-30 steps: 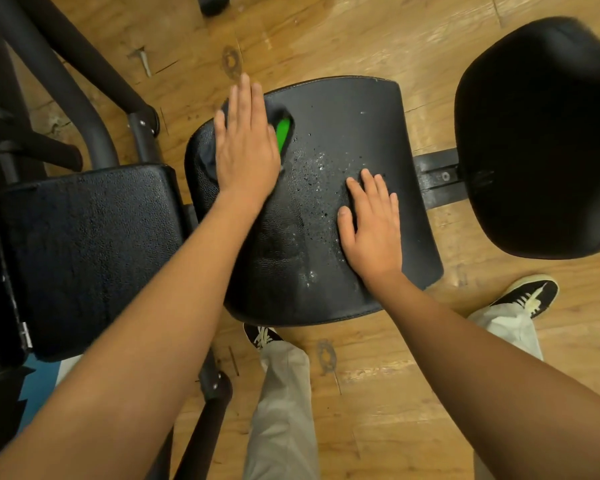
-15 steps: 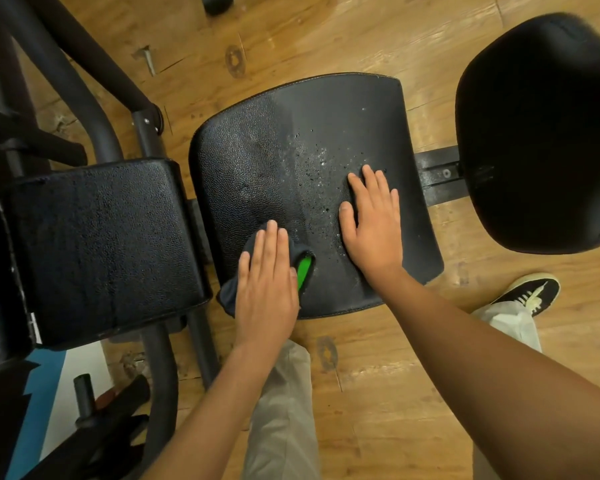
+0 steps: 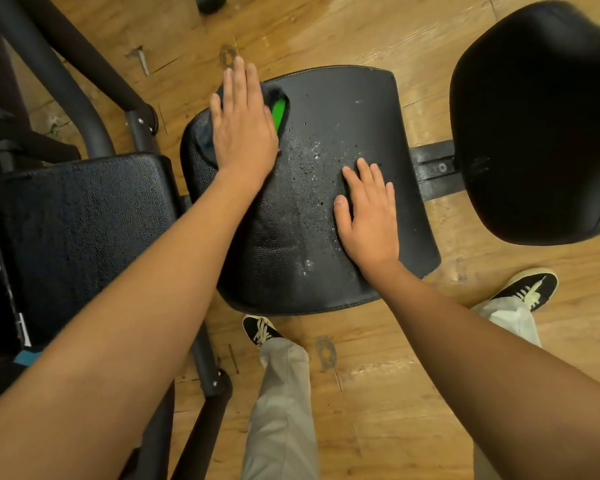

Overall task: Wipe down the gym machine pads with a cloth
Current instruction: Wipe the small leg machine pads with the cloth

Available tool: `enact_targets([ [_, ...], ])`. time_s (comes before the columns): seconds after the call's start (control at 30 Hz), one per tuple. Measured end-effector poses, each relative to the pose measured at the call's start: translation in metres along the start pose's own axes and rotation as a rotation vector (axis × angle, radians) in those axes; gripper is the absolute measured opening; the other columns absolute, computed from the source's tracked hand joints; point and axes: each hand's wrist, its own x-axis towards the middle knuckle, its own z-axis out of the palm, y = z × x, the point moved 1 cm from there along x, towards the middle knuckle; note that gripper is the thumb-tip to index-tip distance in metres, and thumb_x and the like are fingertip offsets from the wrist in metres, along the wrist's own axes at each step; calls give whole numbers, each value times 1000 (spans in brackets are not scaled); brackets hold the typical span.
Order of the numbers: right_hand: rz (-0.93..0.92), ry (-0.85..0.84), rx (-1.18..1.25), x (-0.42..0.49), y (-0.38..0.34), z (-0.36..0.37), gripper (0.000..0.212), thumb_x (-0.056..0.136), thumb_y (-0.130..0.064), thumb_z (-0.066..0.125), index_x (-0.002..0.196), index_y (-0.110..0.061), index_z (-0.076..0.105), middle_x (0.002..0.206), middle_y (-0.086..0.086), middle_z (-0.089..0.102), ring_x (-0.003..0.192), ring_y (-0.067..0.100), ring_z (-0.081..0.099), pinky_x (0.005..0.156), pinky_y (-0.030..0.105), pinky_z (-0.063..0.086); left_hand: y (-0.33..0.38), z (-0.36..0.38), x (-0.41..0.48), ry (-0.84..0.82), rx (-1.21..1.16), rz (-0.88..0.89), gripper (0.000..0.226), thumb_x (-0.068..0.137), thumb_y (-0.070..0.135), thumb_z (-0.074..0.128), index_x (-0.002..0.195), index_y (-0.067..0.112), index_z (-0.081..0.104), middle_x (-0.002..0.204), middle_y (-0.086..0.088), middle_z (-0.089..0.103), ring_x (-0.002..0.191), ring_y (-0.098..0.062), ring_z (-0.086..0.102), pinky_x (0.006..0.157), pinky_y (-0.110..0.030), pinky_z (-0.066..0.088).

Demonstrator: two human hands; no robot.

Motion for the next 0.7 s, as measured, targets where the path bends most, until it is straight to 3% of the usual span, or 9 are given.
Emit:
enact_targets([
  [0.2,1,-3,1,0,0,0,49,106,-32,41,154,-20,43,166,3,30,157,24,16,126,51,13,0,11,-36,18,17,32,63,106,23,32,162,7,8,171,-10,1,157,-26,4,126,-46,7],
  [0.53,2,-3,-10,0,-1,0,49,107,-33,39,154,-19,43,167,4,30,157,24,16,126,51,14,3,37,-208,-117,97,105,63,104,26,28,162,7,13,171,-10,5,157,-25,11,124,-46,17],
  [0.7,1,-1,-7,0,-1,-1,49,106,-32,41,153,-19,44,166,4,30,157,24,17,125,51,14,0,35,-178,-115,111,105,61,105,28,26,162,8,13,170,-9,8,157,-24,12,124,-47,16],
])
